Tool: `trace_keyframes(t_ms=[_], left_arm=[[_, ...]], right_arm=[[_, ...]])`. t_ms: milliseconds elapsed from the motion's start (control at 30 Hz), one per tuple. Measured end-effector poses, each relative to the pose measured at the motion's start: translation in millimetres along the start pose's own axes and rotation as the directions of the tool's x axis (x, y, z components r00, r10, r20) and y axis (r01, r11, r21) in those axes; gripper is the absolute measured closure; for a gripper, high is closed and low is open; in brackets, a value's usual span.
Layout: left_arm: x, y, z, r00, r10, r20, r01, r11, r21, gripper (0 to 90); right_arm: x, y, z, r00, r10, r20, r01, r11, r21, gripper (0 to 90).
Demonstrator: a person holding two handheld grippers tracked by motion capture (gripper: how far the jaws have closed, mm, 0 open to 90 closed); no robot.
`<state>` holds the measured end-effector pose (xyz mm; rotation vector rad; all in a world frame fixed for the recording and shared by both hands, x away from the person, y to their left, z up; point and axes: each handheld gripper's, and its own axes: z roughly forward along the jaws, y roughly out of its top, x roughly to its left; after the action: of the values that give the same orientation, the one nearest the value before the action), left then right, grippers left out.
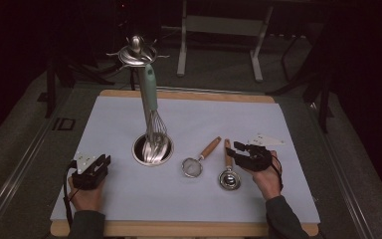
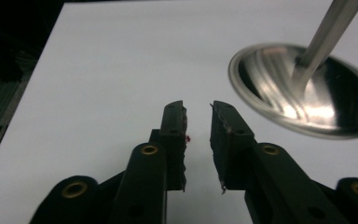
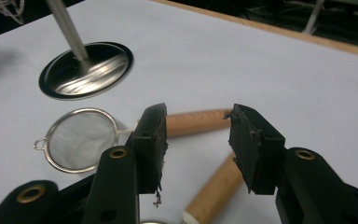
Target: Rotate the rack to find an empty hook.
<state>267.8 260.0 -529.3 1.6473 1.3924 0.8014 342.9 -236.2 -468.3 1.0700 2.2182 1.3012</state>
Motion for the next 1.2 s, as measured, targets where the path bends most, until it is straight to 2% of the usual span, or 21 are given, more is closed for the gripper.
trace_keyframes(t_ms=[33,100,167,200,333,467,567,667,933,1200], left_arm=[[-1.5,1.1,-2.6,1.0000,-0.003,0.007,0.003,0.9999,-0.016,82.7],[-3.9,4.6,-7.7,0.9996,0.007,0.027,-0.006,0.9990,-0.043,85.7],[-6.2,9.2,-11.1,0.9987,0.029,0.043,-0.026,0.9969,-0.074,89.7],[-6.6,11.7,-12.2,0.9979,0.045,0.048,-0.041,0.9958,-0.081,90.0],[-8.1,19.3,-17.9,0.9962,0.044,0.075,-0.034,0.9910,-0.129,90.0],[-10.8,28.3,-22.0,0.9958,0.026,0.088,-0.011,0.9864,-0.164,89.3],[-12.9,38.0,-24.1,0.9941,0.010,0.108,0.011,0.9807,-0.195,89.1],[-17.2,51.4,-26.7,0.9925,0.020,0.121,0.008,0.9733,-0.230,89.7],[-25.4,86.2,-36.2,0.9855,0.024,0.168,0.035,0.9398,-0.340,90.0],[-33.2,113.0,-47.6,0.9804,0.035,0.194,0.056,0.8921,-0.448,90.0]], right_arm=[[-2.2,-2.2,-1.6,0.9998,0.002,0.019,-0.002,1.000,0.004,55.0],[-3.0,-2.9,-2.5,0.9998,0.006,0.018,-0.006,1.000,0.003,54.9],[-3.3,-4.3,-4.2,0.9997,0.005,0.026,-0.005,1.000,0.004,54.7],[-3.6,-5.6,-5.3,0.9990,0.000,0.044,0.000,1.000,0.008,54.7],[-5.6,-7.3,-6.9,0.9990,0.018,0.042,-0.019,1.000,0.002,54.7],[-10.7,-11.7,-9.0,0.9982,0.037,0.048,-0.037,0.999,0.002,54.6],[-12.4,-13.4,-9.8,0.9979,0.040,0.051,-0.041,0.999,0.001,54.6],[-14.5,-14.4,-11.7,0.9975,0.045,0.055,-0.045,0.999,-0.004,54.5],[-17.9,-18.5,-10.1,0.9964,0.053,0.066,-0.054,0.999,0.006,54.2],[-19.4,-21.2,-9.4,0.9959,0.059,0.068,-0.060,0.998,0.011,54.2]])
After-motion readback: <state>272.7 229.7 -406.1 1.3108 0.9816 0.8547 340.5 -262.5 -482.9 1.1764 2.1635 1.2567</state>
